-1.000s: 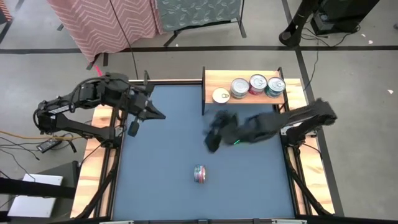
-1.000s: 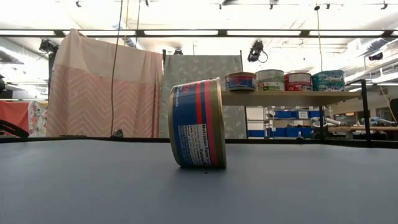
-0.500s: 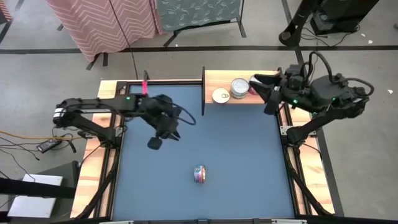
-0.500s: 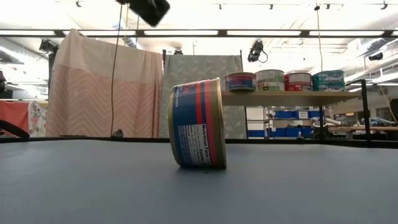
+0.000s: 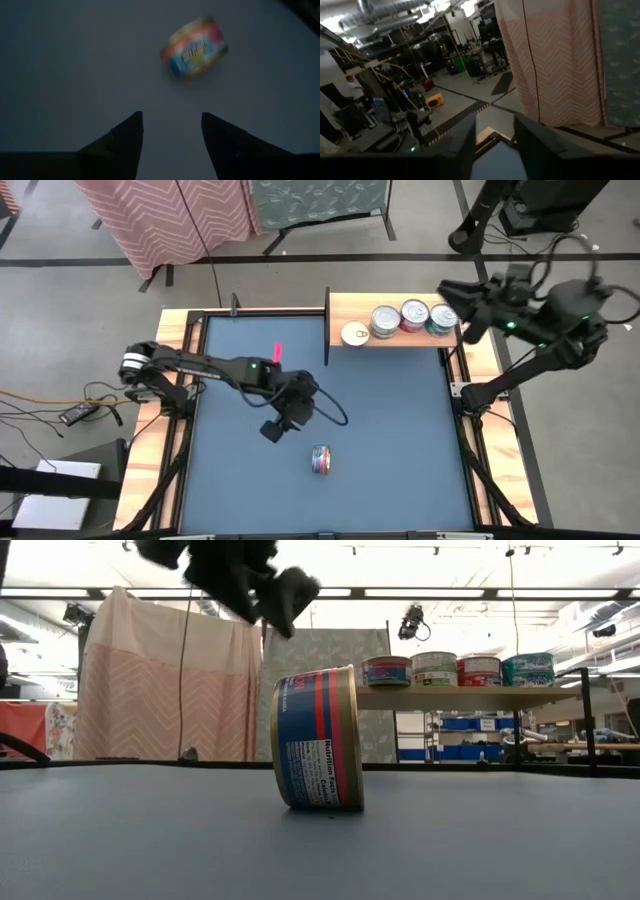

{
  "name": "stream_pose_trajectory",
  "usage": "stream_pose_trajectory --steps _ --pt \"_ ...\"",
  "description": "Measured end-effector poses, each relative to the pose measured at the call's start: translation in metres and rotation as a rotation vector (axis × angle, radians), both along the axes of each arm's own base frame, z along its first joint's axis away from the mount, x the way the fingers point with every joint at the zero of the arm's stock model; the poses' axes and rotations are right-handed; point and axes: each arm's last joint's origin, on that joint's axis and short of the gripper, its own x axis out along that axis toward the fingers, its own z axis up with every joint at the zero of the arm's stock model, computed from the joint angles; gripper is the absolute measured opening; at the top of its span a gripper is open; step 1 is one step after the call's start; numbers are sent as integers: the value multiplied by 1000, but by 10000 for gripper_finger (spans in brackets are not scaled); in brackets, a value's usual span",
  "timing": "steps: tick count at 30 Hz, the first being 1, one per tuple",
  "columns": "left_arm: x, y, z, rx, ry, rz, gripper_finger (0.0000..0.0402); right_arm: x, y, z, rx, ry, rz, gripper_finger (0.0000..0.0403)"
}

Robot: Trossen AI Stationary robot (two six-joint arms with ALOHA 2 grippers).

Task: Stack canned seafood by type on shelf
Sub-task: Stack the blue-pink tuna can on top of the blue-pink tuna can on the shelf

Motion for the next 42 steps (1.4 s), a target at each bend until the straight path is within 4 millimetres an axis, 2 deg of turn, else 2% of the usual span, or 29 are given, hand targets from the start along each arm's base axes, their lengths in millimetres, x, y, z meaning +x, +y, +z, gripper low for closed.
stream_pose_trajectory --steps 6,8,10,21,25,29,35,42 --pt "9 -19 8 48 -61 -136 212 -34 -10 8 -43 -50 -6 30" --pt "10 -24 9 59 -76 -177 211 -42 -13 10 -56 -60 -10 11" --pt "12 -30 9 72 -88 -208 211 -49 -14 10 -54 -72 -12 15" --pt "36 -64 -30 316 -137 -331 211 -67 -20 7 -58 -62 -11 6" --pt "45 -72 -40 338 -120 -341 211 -75 -22 6 -51 -61 -11 5" --pt "49 -78 -37 353 -82 -381 211 -81 -24 6 -44 -76 -16 5" --pt "45 -78 -28 387 58 -427 212 -85 -25 6 -44 -80 -21 5" --pt "48 -81 -19 386 20 -418 239 -84 -25 5 -52 -67 -21 5"
